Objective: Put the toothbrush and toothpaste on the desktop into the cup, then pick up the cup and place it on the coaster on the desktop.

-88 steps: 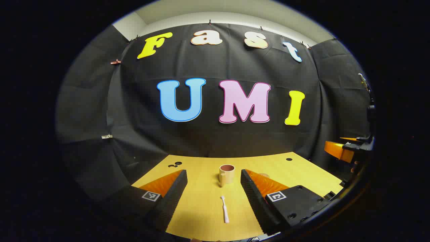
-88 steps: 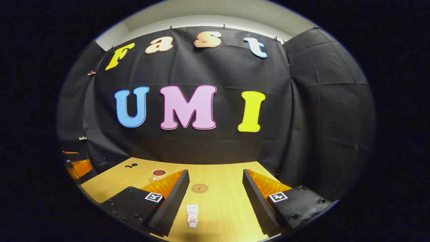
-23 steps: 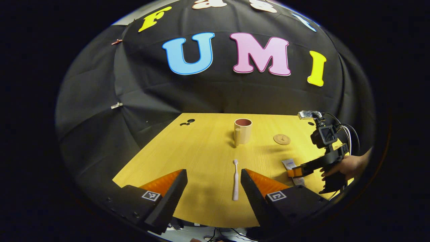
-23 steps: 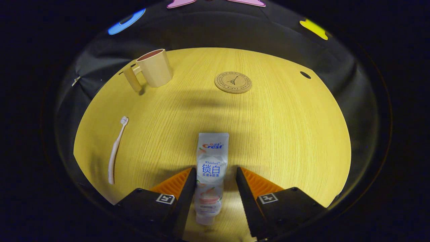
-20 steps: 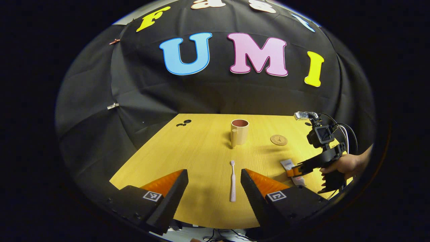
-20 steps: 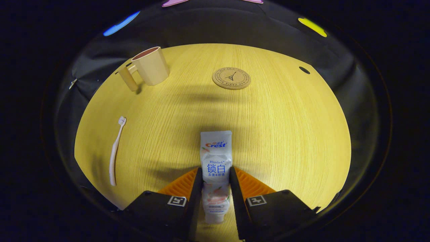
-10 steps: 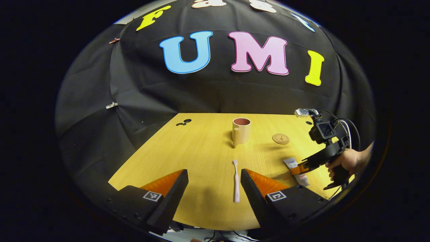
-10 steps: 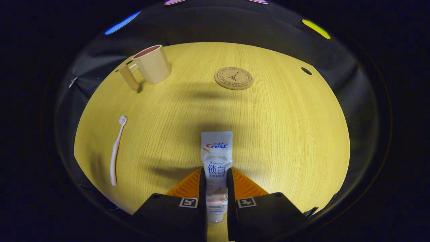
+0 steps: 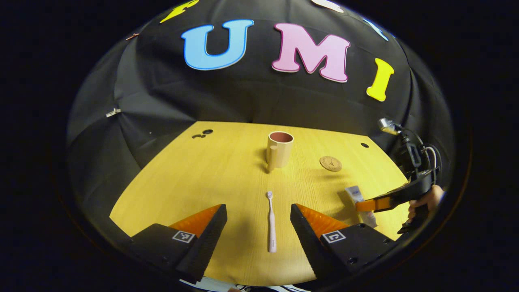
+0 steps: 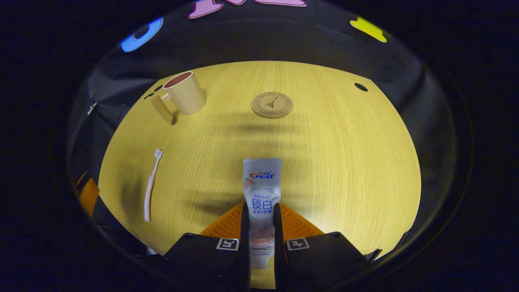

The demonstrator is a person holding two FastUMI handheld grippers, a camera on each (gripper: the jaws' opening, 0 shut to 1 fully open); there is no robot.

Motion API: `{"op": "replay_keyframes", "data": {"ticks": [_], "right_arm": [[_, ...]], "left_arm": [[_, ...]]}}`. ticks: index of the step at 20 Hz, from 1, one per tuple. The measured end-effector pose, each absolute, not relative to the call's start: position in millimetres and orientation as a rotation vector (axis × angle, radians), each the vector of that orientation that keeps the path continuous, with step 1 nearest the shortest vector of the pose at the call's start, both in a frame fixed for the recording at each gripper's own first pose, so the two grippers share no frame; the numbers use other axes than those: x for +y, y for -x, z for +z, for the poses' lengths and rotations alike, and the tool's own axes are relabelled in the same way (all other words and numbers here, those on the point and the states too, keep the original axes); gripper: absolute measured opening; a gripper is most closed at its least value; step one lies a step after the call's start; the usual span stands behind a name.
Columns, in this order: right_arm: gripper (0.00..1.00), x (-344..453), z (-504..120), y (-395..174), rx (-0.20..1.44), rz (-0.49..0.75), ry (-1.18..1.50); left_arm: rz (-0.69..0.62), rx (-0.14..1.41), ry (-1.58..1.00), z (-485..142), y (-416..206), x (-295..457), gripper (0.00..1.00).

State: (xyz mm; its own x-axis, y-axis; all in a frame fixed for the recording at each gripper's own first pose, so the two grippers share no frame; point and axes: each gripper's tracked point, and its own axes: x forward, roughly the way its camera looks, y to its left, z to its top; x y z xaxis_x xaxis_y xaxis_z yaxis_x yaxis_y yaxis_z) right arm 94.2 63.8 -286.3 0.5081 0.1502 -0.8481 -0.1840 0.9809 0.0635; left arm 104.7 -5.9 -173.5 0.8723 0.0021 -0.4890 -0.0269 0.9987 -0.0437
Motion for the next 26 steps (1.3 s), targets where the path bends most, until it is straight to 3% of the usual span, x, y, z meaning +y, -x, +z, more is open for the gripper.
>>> {"op": "replay_keyframes", "data": {"ticks": [6, 16, 20, 23, 26], "right_arm": [[0.27, 49.5, -249.4, -105.5, 0.927, 0.224, 0.027], [0.27, 45.7, -208.7, -135.1, 0.835, 0.27, -0.058], [0.27, 52.5, -194.3, -154.6, 0.771, 0.305, -0.029], [0.27, 63.0, -187.4, -168.0, 0.732, 0.34, -0.021], [0.27, 75.3, -172.5, -177.0, 0.696, 0.376, -0.015]], "left_arm": [[-0.038, 0.736, 0.034, -242.0, -135.2, -17.5, 0.98], [-0.017, 0.937, -0.019, -294.4, -152.6, -23.0, 0.84], [-0.028, 1.006, -0.03, -295.9, -152.2, -28.7, 0.66], [0.0, 1.056, -0.013, -296.2, -155.4, -31.3, 0.28], [-0.001, 1.085, -0.024, -294.2, -155.5, -34.4, 0.14]]}}
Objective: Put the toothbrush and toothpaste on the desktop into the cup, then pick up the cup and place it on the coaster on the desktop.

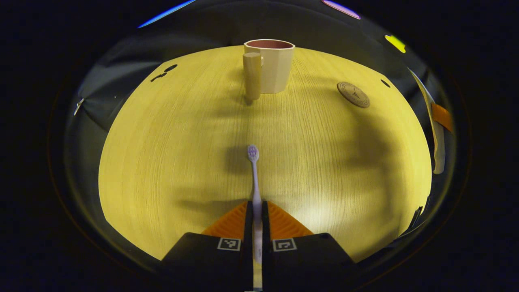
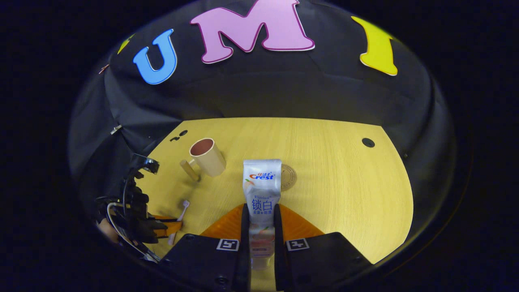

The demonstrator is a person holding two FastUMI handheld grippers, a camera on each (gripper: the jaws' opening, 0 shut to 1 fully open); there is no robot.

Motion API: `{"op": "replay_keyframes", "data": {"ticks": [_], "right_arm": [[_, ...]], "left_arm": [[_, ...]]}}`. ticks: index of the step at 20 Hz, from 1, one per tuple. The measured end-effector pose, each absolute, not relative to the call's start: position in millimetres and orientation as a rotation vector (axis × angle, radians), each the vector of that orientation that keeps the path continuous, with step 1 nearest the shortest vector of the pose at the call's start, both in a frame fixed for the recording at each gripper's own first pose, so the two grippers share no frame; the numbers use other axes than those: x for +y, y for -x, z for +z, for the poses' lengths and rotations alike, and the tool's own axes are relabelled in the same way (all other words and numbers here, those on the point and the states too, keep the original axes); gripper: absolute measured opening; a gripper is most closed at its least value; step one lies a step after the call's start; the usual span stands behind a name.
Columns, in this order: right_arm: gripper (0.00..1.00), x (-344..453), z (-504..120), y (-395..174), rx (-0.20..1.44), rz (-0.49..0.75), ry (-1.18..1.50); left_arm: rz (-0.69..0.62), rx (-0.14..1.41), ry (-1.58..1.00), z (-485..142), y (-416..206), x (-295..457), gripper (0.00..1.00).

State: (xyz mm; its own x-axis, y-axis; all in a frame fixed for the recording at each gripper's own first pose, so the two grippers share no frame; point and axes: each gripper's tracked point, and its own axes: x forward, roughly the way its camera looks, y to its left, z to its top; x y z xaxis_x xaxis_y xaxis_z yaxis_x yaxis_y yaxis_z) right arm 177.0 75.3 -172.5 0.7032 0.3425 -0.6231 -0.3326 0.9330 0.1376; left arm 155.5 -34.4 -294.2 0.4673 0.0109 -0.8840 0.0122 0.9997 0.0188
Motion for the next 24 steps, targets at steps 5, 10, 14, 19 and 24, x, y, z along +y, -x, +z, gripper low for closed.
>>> {"op": "replay_keyframes", "data": {"ticks": [5, 10, 14, 19, 24], "right_arm": [[0.27, 98.9, -153.9, -206.0, 0.624, 0.415, 0.001], [0.27, 130.9, -124.2, -239.4, 0.521, 0.447, -0.004], [0.27, 161.6, -96.0, -267.6, 0.407, 0.47, -0.015], [0.27, 212.7, -77.7, -289.4, 0.277, 0.518, -0.045], [0.27, 270.6, -74.8, -310.9, 0.176, 0.575, -0.085]], "left_arm": [[0.013, 1.078, 0.011, -292.9, -156.4, -35.3, 0.07], [0.033, 0.972, 0.07, -278.1, -149.1, -34.2, 0.06], [0.009, 0.841, 0.126, -244.3, -142.7, -32.5, 0.06], [0.019, 0.703, 0.195, -203.1, -131.7, -21.5, 0.06], [0.047, 0.644, 0.237, -181.7, -116.4, -3.6, 0.06]]}}
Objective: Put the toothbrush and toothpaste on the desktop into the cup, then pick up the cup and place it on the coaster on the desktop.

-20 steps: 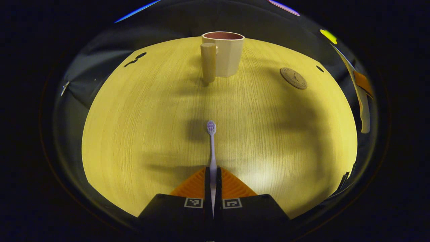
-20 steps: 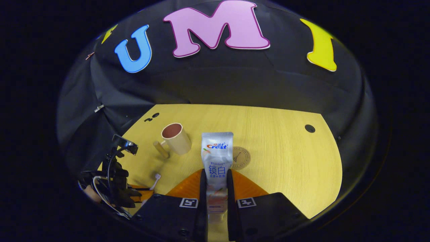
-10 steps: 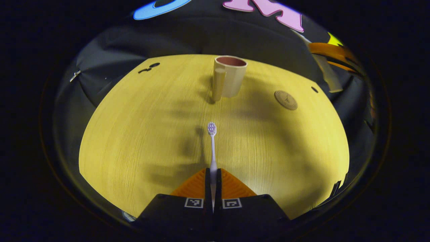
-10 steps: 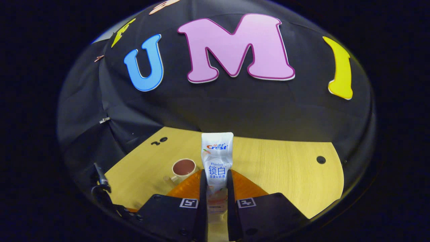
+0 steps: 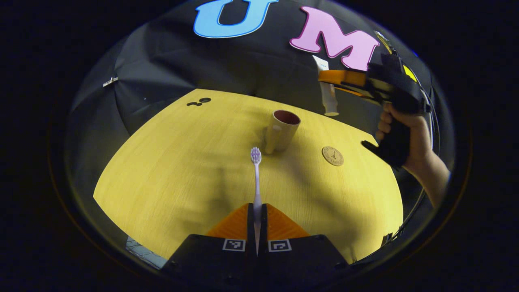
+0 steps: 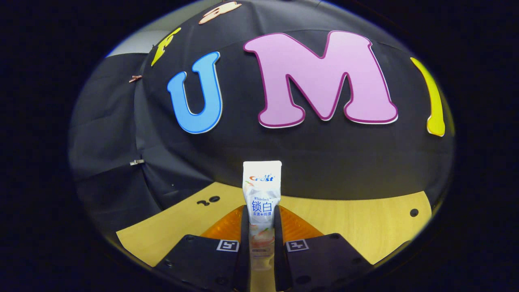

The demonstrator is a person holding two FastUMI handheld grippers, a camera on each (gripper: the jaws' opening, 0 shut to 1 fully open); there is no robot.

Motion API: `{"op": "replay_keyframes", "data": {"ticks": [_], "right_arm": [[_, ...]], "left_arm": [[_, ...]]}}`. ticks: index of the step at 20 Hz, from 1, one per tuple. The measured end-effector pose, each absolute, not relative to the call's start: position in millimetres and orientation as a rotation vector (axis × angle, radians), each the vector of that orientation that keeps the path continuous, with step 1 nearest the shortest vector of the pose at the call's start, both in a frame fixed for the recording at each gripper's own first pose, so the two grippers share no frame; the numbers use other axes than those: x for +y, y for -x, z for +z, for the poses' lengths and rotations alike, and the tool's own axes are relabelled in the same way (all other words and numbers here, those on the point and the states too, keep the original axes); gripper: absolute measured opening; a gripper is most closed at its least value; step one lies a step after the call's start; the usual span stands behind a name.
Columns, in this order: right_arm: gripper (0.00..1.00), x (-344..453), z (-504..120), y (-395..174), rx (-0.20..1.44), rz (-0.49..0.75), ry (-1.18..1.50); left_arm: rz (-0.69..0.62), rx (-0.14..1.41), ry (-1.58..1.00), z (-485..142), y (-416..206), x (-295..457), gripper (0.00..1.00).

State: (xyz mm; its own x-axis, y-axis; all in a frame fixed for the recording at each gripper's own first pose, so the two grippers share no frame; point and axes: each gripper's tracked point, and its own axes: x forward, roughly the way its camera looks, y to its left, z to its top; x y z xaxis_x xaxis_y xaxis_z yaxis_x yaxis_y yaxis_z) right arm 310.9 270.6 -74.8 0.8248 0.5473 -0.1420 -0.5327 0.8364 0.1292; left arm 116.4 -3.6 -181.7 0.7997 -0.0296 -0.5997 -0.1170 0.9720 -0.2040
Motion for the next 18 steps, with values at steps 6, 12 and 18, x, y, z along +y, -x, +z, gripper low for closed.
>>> {"op": "replay_keyframes", "data": {"ticks": [6, 12, 18], "right_arm": [[0.27, 304.4, -113.3, -348.7, 0.141, 0.563, -0.116], [0.28, 314.1, -160.7, -365.1, 0.16, 0.559, -0.132], [0.39, 319.8, -184.9, -354.1, 0.149, 0.583, -0.128]], "left_arm": [[0.074, 0.551, 0.3, -165.3, -125.4, 17.5, 0.06], [0.046, 0.454, 0.296, -153.6, -149.7, 11.8, 0.06], [-0.006, 0.424, 0.288, -153.7, -160.5, -7.0, 0.06]]}}
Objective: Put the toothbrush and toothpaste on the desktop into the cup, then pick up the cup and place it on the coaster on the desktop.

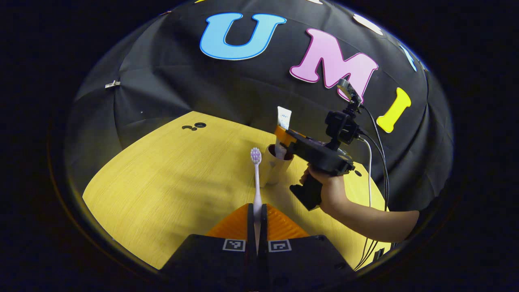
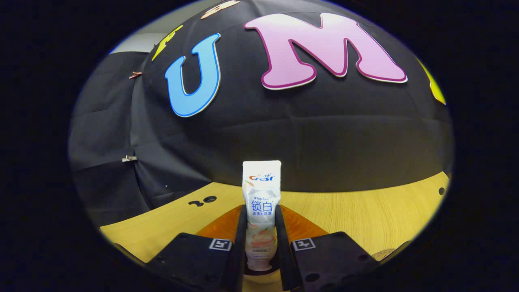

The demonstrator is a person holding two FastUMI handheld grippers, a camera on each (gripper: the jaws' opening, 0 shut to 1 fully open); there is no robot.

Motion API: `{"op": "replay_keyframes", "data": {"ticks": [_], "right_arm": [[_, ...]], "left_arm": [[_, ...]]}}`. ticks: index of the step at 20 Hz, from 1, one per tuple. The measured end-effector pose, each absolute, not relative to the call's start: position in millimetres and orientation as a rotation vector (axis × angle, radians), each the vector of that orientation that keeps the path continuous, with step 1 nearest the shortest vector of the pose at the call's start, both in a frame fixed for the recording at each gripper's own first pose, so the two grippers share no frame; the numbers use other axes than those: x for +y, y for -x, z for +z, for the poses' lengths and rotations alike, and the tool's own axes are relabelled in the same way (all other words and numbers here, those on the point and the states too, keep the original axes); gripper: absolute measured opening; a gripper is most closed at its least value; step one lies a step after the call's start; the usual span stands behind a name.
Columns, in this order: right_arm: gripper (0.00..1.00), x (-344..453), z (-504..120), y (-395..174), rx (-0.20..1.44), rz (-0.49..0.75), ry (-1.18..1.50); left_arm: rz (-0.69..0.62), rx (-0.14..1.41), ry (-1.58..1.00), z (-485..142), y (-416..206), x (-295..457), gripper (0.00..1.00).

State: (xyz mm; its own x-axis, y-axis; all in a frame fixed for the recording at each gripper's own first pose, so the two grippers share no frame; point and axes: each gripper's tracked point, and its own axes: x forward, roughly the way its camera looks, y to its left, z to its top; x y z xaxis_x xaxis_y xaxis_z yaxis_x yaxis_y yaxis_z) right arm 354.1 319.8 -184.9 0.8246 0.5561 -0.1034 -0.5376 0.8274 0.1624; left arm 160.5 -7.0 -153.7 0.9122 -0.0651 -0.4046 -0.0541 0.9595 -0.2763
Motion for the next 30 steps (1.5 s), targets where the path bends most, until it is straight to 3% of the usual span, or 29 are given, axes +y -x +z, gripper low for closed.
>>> {"op": "replay_keyframes", "data": {"ticks": [3, 5, 17, 30], "right_arm": [[0.55, 309.2, -191.9, -343.1, 0.175, 0.588, -0.163], [0.99, 286.8, -189.0, -337.1, 0.176, 0.559, -0.177], [0.98, 128.4, -180.3, -320.5, 0.162, 0.35, -0.134], [0.98, 36.4, -198.1, -286.0, 0.184, 0.228, -0.046]], "left_arm": [[-0.025, 0.395, 0.275, -148.6, -169.2, -12.9, 0.06], [-0.042, 0.372, 0.254, -142.9, -182.3, -18.7, 0.06], [-0.163, 0.064, 0.25, -36.1, -325.9, -39.8, 0.06], [-0.158, -0.031, 0.163, -79.7, -400.3, -43.5, 0.06]]}}
